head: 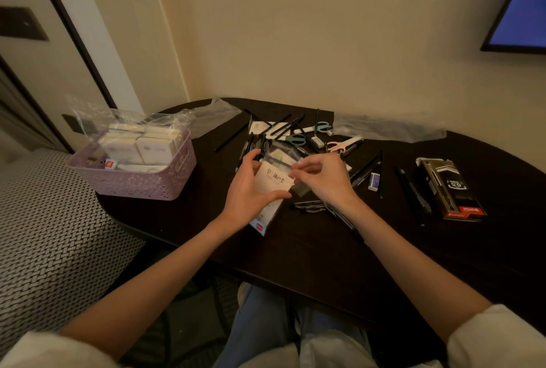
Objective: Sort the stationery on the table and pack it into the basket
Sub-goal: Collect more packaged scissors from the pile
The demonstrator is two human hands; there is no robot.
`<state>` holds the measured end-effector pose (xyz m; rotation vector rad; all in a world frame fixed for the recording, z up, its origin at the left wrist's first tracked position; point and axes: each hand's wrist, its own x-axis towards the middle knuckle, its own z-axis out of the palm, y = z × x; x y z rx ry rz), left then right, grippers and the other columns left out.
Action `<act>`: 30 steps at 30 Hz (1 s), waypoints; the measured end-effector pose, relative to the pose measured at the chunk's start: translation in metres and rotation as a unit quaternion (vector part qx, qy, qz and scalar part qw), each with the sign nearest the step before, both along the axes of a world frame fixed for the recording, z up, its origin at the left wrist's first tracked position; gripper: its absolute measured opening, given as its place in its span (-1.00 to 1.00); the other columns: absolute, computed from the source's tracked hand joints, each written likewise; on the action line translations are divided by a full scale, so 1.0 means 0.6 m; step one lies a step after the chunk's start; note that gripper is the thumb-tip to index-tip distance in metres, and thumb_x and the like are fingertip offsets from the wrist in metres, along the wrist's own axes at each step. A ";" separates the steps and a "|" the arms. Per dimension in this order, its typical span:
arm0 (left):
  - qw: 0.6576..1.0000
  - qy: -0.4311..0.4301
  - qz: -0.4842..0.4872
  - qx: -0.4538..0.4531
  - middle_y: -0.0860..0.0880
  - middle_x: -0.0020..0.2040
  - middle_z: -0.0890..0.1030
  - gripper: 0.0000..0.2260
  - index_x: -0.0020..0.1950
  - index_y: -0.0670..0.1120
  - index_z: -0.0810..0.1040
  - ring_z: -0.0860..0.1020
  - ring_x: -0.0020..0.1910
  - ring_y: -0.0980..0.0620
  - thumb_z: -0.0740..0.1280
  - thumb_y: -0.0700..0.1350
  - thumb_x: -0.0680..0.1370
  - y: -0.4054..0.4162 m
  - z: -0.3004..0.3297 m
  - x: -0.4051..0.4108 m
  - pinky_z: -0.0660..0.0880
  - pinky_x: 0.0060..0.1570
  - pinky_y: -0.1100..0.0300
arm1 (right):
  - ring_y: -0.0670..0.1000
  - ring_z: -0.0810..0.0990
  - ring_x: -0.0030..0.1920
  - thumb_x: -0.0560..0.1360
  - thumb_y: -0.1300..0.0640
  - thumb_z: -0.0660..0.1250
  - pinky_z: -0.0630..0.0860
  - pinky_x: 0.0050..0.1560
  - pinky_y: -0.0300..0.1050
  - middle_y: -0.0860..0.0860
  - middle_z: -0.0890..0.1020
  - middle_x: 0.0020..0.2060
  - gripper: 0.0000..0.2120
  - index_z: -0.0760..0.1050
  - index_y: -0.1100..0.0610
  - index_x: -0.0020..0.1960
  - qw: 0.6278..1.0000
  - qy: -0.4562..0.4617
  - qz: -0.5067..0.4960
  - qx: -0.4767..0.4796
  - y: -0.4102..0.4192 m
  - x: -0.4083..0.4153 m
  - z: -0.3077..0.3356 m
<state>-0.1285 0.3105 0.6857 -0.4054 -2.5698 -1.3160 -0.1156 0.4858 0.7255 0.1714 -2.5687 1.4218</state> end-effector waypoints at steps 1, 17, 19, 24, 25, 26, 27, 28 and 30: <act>1.000 -0.012 -0.004 0.020 -0.04 0.22 0.51 -0.14 0.49 -0.10 0.20 0.49 0.21 0.05 0.57 0.01 0.31 -0.004 0.002 -0.002 0.48 0.17 0.11 | -0.15 0.66 -0.20 0.44 0.23 0.45 0.60 -0.10 -0.27 0.03 0.70 -0.15 -0.87 0.65 0.18 -0.01 1.000 0.005 0.001 -0.008 0.000 -0.002 0.002; 0.981 -0.061 -0.104 0.150 0.07 0.02 0.65 -0.83 0.04 -0.01 0.60 0.61 0.06 0.20 0.36 -0.25 0.53 -0.034 0.058 -0.021 0.55 -0.03 0.34 | -0.18 0.64 -0.09 0.43 0.25 0.46 0.57 -0.07 -0.31 -0.04 0.67 -0.12 -0.84 0.55 0.10 -0.04 0.995 0.014 0.081 -0.060 0.001 -0.019 0.017; 0.978 -0.073 -0.105 0.163 0.07 0.00 0.65 -0.85 0.02 -0.03 0.60 0.61 0.05 0.20 0.36 -0.26 0.53 -0.033 0.058 -0.022 0.55 -0.08 0.33 | -0.17 0.65 -0.06 0.43 0.23 0.47 0.57 -0.05 -0.33 -0.04 0.68 -0.09 -0.76 0.54 0.11 0.06 0.995 0.011 0.084 -0.060 -0.001 -0.018 0.014; 0.972 -0.078 -0.117 0.189 0.00 0.03 0.66 -0.86 0.07 -0.11 0.60 0.63 0.06 0.11 0.35 -0.24 0.53 -0.040 0.058 -0.021 0.58 -0.08 0.26 | -0.11 0.67 -0.02 0.45 0.21 0.45 0.63 -0.08 -0.18 0.01 0.70 -0.04 -0.76 0.59 0.13 0.12 0.995 0.022 0.080 -0.053 0.002 -0.021 0.007; 0.971 -0.080 -0.118 0.192 0.00 0.03 0.66 -0.85 0.08 -0.10 0.60 0.63 0.07 0.10 0.35 -0.25 0.53 -0.042 0.058 -0.021 0.58 -0.08 0.26 | -0.11 0.67 -0.01 0.45 0.22 0.44 0.63 -0.08 -0.16 0.03 0.70 -0.03 -0.76 0.60 0.13 0.12 0.995 0.023 0.081 -0.053 0.004 -0.022 0.006; 0.970 -0.082 -0.118 0.194 0.00 0.03 0.66 -0.84 0.08 -0.09 0.60 0.63 0.07 0.09 0.35 -0.25 0.53 -0.043 0.058 -0.021 0.58 -0.07 0.25 | -0.11 0.67 0.00 0.46 0.23 0.43 0.63 -0.07 -0.16 0.04 0.69 -0.01 -0.76 0.61 0.14 0.12 0.995 0.025 0.086 -0.054 0.006 -0.022 0.005; 0.969 -0.083 -0.121 0.197 -0.01 0.03 0.67 -0.82 0.10 -0.09 0.59 0.64 0.07 0.08 0.35 -0.26 0.53 -0.044 0.058 -0.021 0.59 -0.06 0.24 | -0.10 0.66 0.01 0.46 0.25 0.42 0.63 -0.06 -0.17 0.06 0.69 0.00 -0.76 0.61 0.16 0.13 0.993 0.031 0.094 -0.058 0.008 -0.022 0.003; 0.969 -0.082 -0.125 0.198 -0.02 0.03 0.67 -0.81 0.12 -0.10 0.58 0.64 0.07 0.06 0.35 -0.27 0.53 -0.045 0.058 -0.022 0.60 -0.04 0.21 | -0.10 0.66 0.03 0.46 0.27 0.42 0.62 -0.06 -0.20 0.07 0.69 0.00 -0.76 0.61 0.18 0.13 0.992 0.036 0.103 -0.065 0.010 -0.020 0.003; 0.969 -0.071 -0.137 0.192 -0.04 0.04 0.67 -0.79 0.15 -0.13 0.56 0.64 0.08 0.05 0.34 -0.28 0.53 -0.048 0.059 -0.023 0.60 -0.01 0.17 | -0.10 0.66 0.04 0.46 0.29 0.42 0.61 -0.07 -0.24 0.08 0.69 0.00 -0.75 0.61 0.20 0.13 0.988 0.044 0.120 -0.092 0.013 -0.015 0.003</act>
